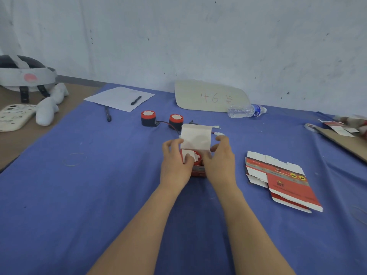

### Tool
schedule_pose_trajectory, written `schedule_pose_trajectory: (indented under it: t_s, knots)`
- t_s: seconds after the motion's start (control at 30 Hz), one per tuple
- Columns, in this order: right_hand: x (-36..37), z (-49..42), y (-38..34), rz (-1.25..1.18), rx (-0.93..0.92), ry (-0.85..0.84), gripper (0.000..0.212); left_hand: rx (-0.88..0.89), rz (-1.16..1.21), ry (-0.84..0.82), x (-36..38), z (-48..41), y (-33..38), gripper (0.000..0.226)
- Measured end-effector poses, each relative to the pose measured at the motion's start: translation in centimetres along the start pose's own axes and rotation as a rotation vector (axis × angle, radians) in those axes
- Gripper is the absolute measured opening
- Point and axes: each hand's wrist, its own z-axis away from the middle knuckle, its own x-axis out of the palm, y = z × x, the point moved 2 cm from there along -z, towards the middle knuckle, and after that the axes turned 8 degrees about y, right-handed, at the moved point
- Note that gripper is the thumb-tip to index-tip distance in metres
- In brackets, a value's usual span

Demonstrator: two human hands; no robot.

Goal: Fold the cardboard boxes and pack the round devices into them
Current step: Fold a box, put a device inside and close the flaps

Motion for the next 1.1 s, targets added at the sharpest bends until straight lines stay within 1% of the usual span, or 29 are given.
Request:
schedule_pose_trajectory:
  t_s: [0.07,0.13,0.2,0.23,0.3,0.4,0.43,0.5,0.57,0.6,0.7,0.77,0.8,0.87,0.9,0.93,1.0,1.07,1.1]
  knots:
    - [-0.4,-0.2,0.5,-0.045,0.068,-0.066,0.046,-0.022,0.025,-0.002,0.0,-0.1,0.0,0.044]
    - [-0.9,-0.4,1.2,-0.077,0.145,-0.186,0.033,-0.045,0.054,-0.009,0.0,-0.1,0.1,0.044]
    - [-1.1,-0.5,1.7,-0.171,0.258,-0.299,0.035,-0.065,0.076,-0.009,0.0,-0.2,0.1,0.043]
    - [-1.2,-0.5,1.8,-0.197,0.293,-0.310,0.036,-0.073,0.086,-0.013,0.0,-0.2,0.1,0.044]
    - [-0.9,-0.5,1.7,-0.190,0.267,-0.258,0.033,-0.082,0.115,-0.020,-0.1,-0.3,0.1,0.046]
    - [-0.5,-0.2,1.1,-0.065,0.062,-0.153,0.019,-0.093,0.147,-0.003,-0.2,-0.3,-0.1,0.050]
    - [-0.4,-0.1,1.1,-0.028,-0.001,-0.153,0.018,-0.099,0.154,-0.001,-0.2,-0.4,-0.2,0.052]
    - [-0.4,-0.1,1.1,-0.015,-0.059,-0.219,0.024,-0.117,0.188,-0.008,-0.2,-0.5,-0.4,0.059]
    - [-0.6,-0.1,1.2,-0.051,-0.050,-0.295,0.027,-0.134,0.252,-0.024,-0.3,-0.6,-0.4,0.062]
    - [-0.6,-0.2,1.2,-0.069,-0.040,-0.315,0.028,-0.138,0.280,-0.033,-0.4,-0.6,-0.4,0.061]
    - [-0.5,-0.4,1.7,-0.070,-0.037,-0.286,0.024,-0.110,0.315,-0.042,-0.5,-0.9,-0.6,0.042]
    - [-0.3,-0.3,2.0,-0.084,0.008,-0.221,0.018,-0.066,0.266,-0.056,-0.6,-1.0,-0.5,0.029]
    - [-0.3,-0.2,2.0,-0.114,0.050,-0.195,0.020,-0.044,0.233,-0.072,-0.7,-1.1,-0.5,0.028]
    - [-0.4,0.2,1.9,-0.210,0.090,-0.177,0.040,-0.029,0.205,-0.103,-0.9,-1.0,-0.5,0.032]
    - [-0.5,0.2,1.8,-0.226,0.065,-0.186,0.050,-0.039,0.210,-0.117,-1.1,-1.0,-0.4,0.035]
    - [-0.6,0.2,1.7,-0.195,0.020,-0.215,0.056,-0.057,0.224,-0.127,-1.2,-1.1,-0.4,0.036]
    - [-1.0,0.1,1.5,-0.076,-0.070,-0.341,0.053,-0.067,0.257,-0.159,-1.5,-1.0,-0.4,0.028]
    - [-1.5,0.0,1.7,-0.069,-0.066,-0.516,0.050,0.026,0.224,-0.231,-1.6,-0.9,-0.3,0.012]
    - [-1.7,-0.1,1.8,-0.105,-0.033,-0.579,0.052,0.094,0.176,-0.274,-1.5,-0.8,-0.4,0.012]
